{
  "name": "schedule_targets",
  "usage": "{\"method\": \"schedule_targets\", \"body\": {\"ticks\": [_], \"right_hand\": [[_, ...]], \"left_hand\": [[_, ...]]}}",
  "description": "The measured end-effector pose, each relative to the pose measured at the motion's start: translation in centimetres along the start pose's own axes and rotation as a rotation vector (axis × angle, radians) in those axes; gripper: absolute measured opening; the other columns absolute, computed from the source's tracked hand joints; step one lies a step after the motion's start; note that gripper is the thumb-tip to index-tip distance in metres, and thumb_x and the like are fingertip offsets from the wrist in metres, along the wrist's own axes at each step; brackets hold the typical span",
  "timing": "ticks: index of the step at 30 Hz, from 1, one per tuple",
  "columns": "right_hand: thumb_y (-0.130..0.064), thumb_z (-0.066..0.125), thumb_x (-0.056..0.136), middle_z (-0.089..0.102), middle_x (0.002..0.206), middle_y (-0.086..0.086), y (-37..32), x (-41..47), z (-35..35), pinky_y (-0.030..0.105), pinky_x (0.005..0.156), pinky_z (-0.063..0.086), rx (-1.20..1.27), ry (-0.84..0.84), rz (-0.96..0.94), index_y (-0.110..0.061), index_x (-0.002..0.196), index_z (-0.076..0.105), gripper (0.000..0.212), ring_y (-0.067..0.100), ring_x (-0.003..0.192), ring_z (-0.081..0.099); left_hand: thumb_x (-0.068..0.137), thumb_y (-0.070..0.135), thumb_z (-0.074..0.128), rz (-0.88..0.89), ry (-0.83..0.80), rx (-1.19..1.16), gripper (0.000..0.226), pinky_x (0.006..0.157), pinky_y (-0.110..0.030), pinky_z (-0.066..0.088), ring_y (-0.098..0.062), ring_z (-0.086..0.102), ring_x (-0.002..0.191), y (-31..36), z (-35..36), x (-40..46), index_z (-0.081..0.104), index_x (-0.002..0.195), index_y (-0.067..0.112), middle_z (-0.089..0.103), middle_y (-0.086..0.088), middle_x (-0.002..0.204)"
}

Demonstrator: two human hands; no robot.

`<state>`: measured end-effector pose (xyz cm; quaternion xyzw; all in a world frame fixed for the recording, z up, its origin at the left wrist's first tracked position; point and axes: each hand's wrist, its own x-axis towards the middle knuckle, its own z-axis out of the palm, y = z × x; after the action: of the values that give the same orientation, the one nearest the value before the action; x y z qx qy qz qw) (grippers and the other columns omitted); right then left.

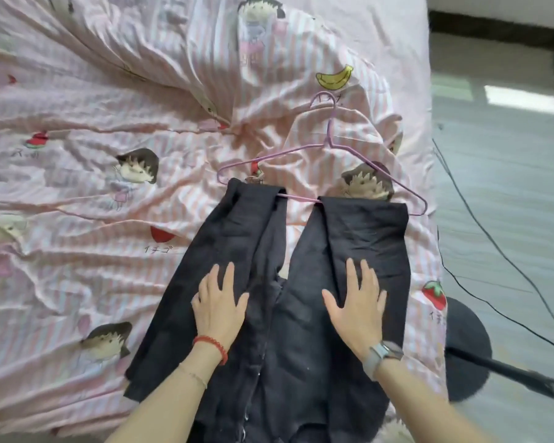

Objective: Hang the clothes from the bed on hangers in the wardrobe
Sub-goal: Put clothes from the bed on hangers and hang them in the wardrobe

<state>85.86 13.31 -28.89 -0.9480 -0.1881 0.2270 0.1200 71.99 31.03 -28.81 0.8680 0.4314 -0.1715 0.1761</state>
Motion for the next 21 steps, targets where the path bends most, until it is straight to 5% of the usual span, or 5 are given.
{"method": "schedule_targets", "body": {"ticks": [4,11,14,17,21], "right_hand": [[-0.024,0.069,0.081,0.055,0.115,0.018,1.7,-3.0,2.3,0.05,0.081,0.044,0.014,0.02,0.09,-0.009,0.129,0.051,0.053,0.039,0.104,0.051],[-0.012,0.046,0.094,0.062,0.109,0.016,-0.5,-2.6,-2.3,0.042,0.08,0.043,0.23,0.201,0.104,-0.005,0.122,0.057,0.031,0.039,0.098,0.058],[-0.011,0.048,0.093,0.064,0.087,0.014,-3.0,-3.4,-3.7,0.036,0.075,0.039,0.375,0.2,-0.067,-0.002,0.093,0.063,0.017,0.033,0.084,0.058],[-0.02,0.044,0.096,0.052,0.122,0.011,-3.9,-4.0,-0.9,0.027,0.097,0.032,0.313,-0.111,-0.23,-0.005,0.132,0.045,0.039,0.023,0.114,0.046],[-0.037,0.031,0.098,-0.007,0.156,0.004,-1.9,-5.8,3.2,0.037,0.115,0.001,-0.195,-0.445,-0.293,-0.011,0.146,-0.006,0.066,0.021,0.143,-0.006]], "left_hand": [[0.064,0.006,0.083,0.146,0.199,-0.04,0.042,0.045,-0.035,0.046,-0.034,0.059,0.074,-1.9,0.5,-0.5,0.069,0.103,0.012,0.059,-0.015,0.095],[0.08,0.008,0.064,0.309,0.441,-0.209,0.01,0.035,-0.024,0.039,-0.021,0.06,0.061,-0.4,-3.3,-2.5,0.07,0.088,0.008,0.062,-0.007,0.089],[0.086,0.023,0.049,0.415,0.386,-0.236,0.026,0.041,-0.026,0.048,-0.018,0.062,0.069,1.0,-2.4,-4.8,0.07,0.094,0.01,0.064,-0.004,0.093],[0.088,0.043,0.035,0.326,0.007,0.062,0.052,0.08,-0.042,0.054,-0.029,0.056,0.112,1.5,0.8,-6.0,0.056,0.126,0.015,0.056,-0.007,0.129],[0.097,0.047,0.025,0.303,-0.276,0.18,0.065,0.114,-0.043,0.002,-0.024,-0.008,0.143,0.5,2.5,-5.7,-0.006,0.148,0.021,-0.011,-0.001,0.156]]}}
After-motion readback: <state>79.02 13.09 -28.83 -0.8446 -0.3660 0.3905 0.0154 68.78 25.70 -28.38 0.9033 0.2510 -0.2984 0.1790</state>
